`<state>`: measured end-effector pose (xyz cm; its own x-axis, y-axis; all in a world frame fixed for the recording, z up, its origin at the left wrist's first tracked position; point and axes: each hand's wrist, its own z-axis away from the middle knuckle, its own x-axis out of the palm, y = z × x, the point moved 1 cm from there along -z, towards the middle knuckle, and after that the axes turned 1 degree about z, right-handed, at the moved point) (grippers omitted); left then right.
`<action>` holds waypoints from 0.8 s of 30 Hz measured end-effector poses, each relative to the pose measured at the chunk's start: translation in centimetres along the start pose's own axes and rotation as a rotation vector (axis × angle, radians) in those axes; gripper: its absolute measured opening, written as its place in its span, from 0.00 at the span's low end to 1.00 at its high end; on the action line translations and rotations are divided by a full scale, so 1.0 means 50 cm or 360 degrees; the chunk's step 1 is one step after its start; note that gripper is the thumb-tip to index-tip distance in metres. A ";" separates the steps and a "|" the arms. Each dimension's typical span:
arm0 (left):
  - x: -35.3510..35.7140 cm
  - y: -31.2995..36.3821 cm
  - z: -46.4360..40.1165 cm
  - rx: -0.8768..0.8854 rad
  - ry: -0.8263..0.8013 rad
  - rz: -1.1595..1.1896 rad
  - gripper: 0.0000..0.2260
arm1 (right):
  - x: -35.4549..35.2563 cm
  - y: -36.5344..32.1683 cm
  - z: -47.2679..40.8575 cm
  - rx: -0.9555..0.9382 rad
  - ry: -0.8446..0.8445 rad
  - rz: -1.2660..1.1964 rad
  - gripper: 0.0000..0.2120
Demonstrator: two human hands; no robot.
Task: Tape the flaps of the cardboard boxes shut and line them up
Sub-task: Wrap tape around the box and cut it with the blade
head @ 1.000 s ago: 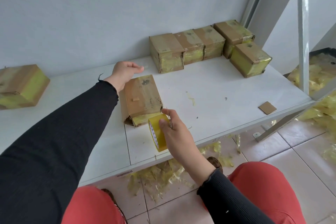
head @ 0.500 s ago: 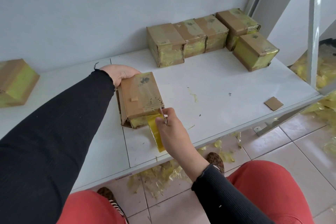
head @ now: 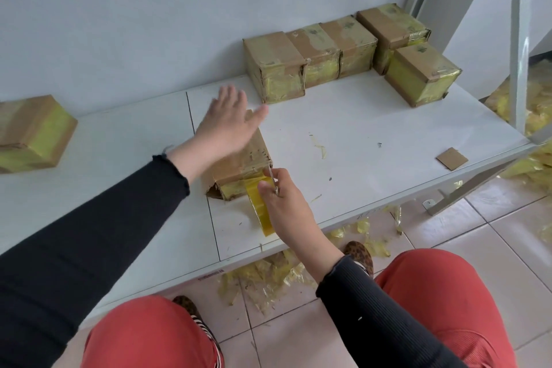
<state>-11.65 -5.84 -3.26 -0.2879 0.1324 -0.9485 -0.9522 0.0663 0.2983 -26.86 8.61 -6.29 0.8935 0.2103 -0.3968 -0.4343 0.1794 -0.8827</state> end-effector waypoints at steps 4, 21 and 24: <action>0.072 0.030 0.052 -0.0006 -0.0102 -0.0201 0.53 | -0.001 0.004 0.010 -0.0027 0.0016 -0.0071 0.18; 0.032 0.028 0.090 -0.0003 -0.0003 0.0312 0.49 | -0.028 0.039 0.103 0.0078 -0.0027 0.0017 0.15; -0.024 -0.022 0.109 0.0322 -0.0150 0.0148 0.51 | -0.030 0.047 0.105 0.0084 -0.0019 0.0074 0.16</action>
<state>-9.71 -0.66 -1.89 -0.3533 0.2384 -0.9046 -0.8794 0.2451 0.4081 -29.81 13.75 -6.43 0.8710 0.2311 -0.4335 -0.4808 0.2196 -0.8489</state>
